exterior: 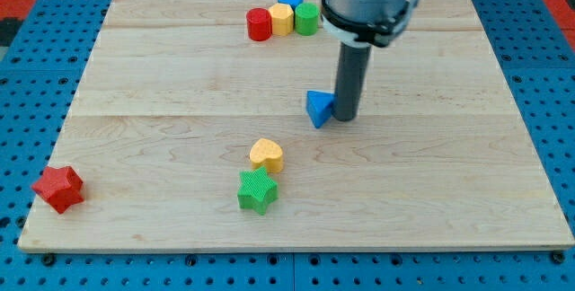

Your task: Move blue triangle below the yellow hexagon

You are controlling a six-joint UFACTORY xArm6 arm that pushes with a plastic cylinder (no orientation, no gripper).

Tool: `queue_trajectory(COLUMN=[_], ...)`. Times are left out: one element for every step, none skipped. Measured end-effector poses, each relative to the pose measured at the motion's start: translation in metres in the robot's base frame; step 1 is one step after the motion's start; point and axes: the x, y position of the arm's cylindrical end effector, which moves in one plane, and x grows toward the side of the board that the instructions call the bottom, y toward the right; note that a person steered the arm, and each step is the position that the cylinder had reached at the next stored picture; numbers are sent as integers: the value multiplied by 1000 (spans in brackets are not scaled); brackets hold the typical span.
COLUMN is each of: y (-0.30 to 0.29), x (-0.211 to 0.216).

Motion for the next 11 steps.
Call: queue_trajectory(y=[-3,14,-2,-22,-25,-25,-5,-6,-44,-73,-94], x=[0,4,4,-7,-15,-15,-3,4,-1,-1,-11])
